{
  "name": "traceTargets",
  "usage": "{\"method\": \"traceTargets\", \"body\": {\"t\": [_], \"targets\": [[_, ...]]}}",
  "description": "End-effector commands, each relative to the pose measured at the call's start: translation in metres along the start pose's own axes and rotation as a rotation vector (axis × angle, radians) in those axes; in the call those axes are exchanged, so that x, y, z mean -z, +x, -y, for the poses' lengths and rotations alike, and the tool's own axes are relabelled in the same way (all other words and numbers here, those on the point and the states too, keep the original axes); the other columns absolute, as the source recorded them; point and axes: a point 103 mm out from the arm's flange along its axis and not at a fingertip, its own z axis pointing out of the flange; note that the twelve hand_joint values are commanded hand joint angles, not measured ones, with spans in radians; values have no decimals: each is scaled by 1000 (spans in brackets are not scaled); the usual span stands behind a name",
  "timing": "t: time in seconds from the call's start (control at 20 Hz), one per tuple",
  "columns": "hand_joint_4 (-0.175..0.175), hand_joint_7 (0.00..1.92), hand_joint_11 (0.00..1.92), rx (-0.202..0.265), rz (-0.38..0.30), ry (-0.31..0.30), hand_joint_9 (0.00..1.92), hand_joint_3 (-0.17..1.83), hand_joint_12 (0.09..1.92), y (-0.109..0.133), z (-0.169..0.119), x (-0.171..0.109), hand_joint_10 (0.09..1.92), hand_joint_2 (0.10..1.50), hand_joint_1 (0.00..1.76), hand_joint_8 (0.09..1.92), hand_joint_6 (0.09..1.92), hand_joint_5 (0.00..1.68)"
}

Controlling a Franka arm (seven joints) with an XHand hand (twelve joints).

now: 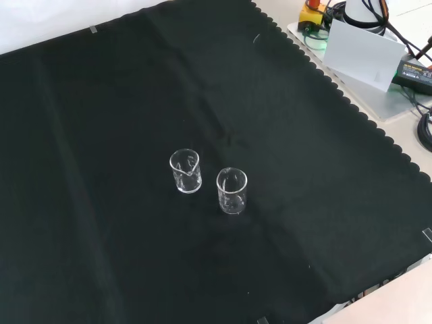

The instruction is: Pick up the beaker on the right.

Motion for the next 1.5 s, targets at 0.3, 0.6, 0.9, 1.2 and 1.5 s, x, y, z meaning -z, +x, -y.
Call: {"method": "traceTargets", "body": {"t": [0.3,0.6,0.9,1.2,1.5], "targets": [[-33,115,0,-8,-53,32,155,170,1001,-5,-17,-36,606,1240,327,452,87,207],[-38,131,0,12,-101,28,166,143,1029,-8,-37,-64,623,1128,487,481,87,208],[-46,116,0,53,-173,37,183,348,1056,-17,-80,-114,638,974,561,550,87,222],[-49,117,0,68,-193,71,186,471,1062,-21,-121,-157,644,895,604,563,87,225],[-55,127,0,112,-262,107,213,551,1103,-18,-155,-198,659,811,654,590,87,238]]}}
